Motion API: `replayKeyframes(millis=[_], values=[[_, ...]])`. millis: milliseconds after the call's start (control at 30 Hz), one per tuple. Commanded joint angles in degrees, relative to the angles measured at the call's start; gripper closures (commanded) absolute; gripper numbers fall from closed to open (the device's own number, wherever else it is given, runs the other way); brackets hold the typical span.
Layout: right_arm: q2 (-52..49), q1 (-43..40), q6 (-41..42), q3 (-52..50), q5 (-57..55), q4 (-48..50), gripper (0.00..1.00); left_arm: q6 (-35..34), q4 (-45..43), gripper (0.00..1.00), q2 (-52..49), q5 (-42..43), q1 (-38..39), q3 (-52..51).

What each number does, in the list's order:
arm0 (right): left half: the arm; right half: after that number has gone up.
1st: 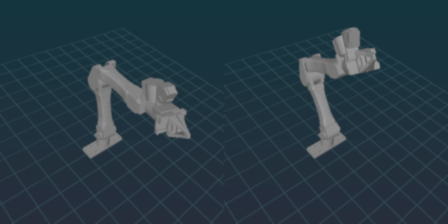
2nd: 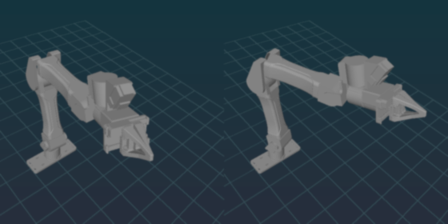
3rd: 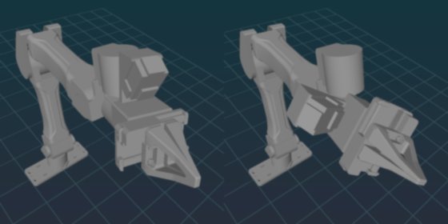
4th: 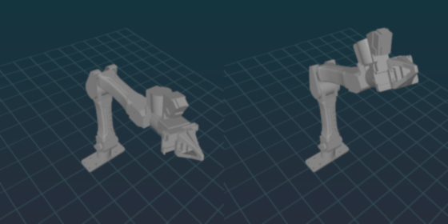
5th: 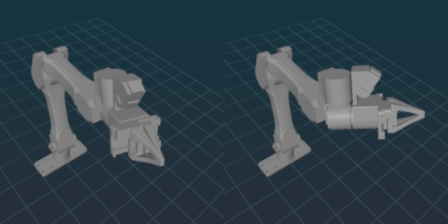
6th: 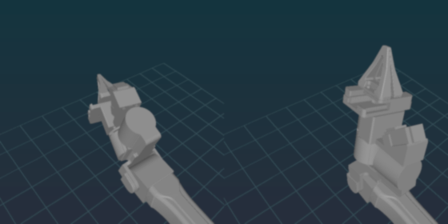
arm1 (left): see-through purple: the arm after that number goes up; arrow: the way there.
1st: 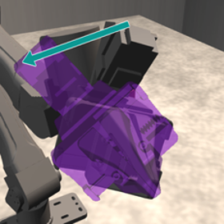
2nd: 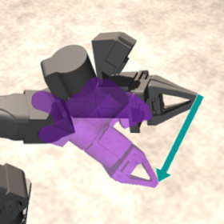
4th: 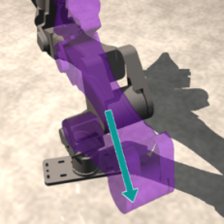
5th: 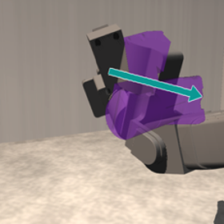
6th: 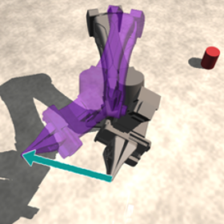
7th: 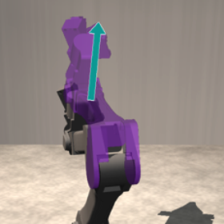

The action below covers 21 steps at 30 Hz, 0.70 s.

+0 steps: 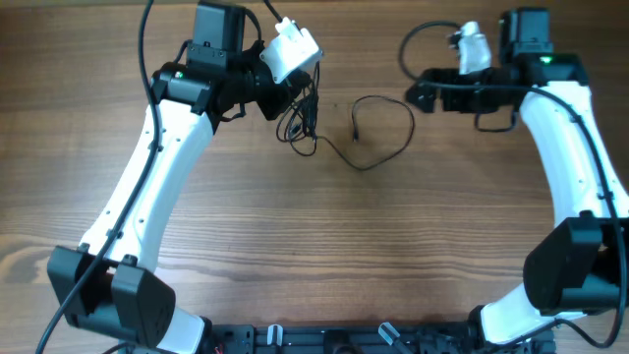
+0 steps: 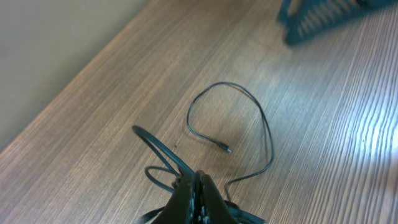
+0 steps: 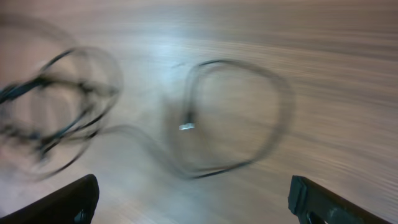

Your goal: Untangle cables

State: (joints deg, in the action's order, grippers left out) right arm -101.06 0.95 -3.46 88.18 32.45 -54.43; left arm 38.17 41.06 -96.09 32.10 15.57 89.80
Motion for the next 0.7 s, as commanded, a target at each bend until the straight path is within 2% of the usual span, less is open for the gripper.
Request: replayKeyframes(millis=[0, 100, 233, 300, 533, 667], values=[[-0.83, 3.85, -5.7, -0.5, 14.1, -0.96, 0.0, -2.95, -0.39, 0.96, 2.8, -0.28, 0.04, 1.62], [-0.83, 6.21, -5.84, -0.52, 16.46, -0.87, 0.0, -4.44, -1.2, 0.95, 2.78, -0.28, 0.07, 2.47], [-0.83, 9.73, -11.56, -0.52, 18.69, 0.04, 0.01, -9.11, -4.74, 0.95, 2.78, -0.26, 0.07, 2.47], [-0.83, 10.78, -11.47, -0.57, 18.56, 1.88, 0.06, -11.41, -5.68, 0.94, 2.78, -0.31, 0.04, 2.47], [-0.85, 11.47, -6.49, -0.57, 18.67, 9.46, 0.09, -21.24, -10.84, 0.92, 2.8, -7.78, 0.0, 2.49], [-0.85, 11.47, -3.02, -0.57, 17.62, 12.7, 0.09, -22.16, -11.13, 0.9, 2.8, -8.41, 0.0, 3.3]])
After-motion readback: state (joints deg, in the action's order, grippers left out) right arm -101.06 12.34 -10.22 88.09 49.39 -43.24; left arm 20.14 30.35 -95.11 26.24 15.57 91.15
